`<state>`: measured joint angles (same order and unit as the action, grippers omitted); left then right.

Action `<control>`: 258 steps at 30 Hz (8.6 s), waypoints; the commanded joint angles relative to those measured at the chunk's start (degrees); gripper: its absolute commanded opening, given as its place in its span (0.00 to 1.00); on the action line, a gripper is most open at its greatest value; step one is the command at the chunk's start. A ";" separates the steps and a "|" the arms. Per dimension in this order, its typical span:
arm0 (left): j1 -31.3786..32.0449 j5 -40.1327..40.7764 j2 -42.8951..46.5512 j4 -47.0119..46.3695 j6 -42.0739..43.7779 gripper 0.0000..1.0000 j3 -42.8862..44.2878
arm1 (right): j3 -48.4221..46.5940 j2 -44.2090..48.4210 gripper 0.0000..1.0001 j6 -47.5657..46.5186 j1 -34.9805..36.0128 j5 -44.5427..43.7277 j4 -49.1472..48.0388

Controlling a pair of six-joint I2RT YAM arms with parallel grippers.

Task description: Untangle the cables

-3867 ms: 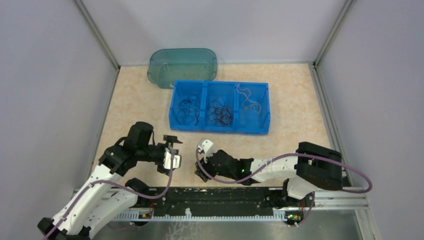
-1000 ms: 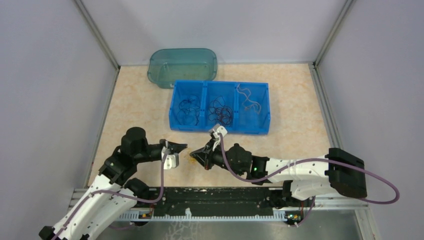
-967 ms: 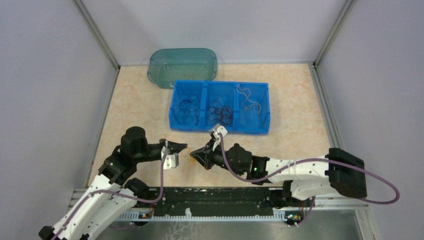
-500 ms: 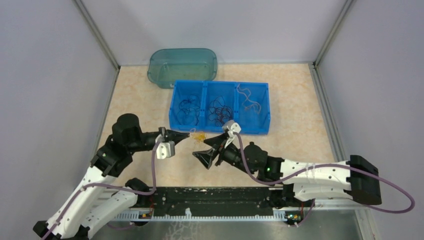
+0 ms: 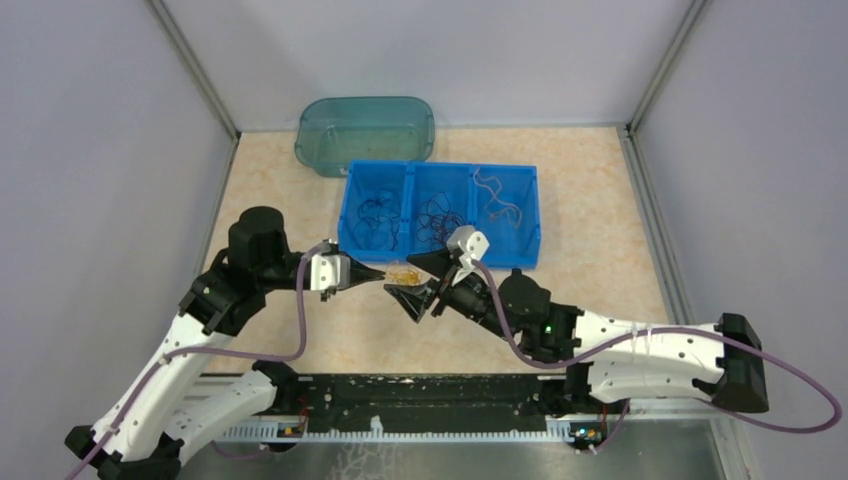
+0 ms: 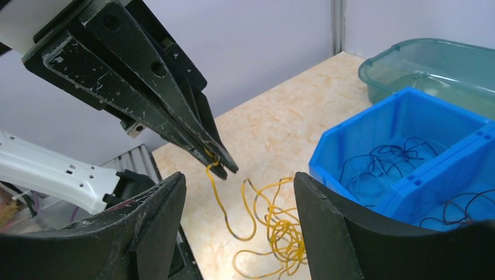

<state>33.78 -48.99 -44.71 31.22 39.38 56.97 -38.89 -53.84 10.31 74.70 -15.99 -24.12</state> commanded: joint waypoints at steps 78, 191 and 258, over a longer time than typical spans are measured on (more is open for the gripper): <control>0.41 -8.38 -17.95 -15.38 -30.12 0.00 43.61 | 16.34 -16.09 0.38 15.07 -0.25 -8.52 -25.08; 0.42 -9.43 -14.04 5.37 -9.66 0.00 39.75 | -2.28 4.10 0.70 -2.27 -2.80 5.67 3.45; -0.37 -13.77 -7.75 -14.66 -42.98 0.86 15.21 | -10.74 -4.76 0.00 -0.29 -2.80 16.05 -4.07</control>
<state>33.80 -60.73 -51.75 23.81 6.39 73.97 -46.92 -58.19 10.11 72.20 -2.57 -26.74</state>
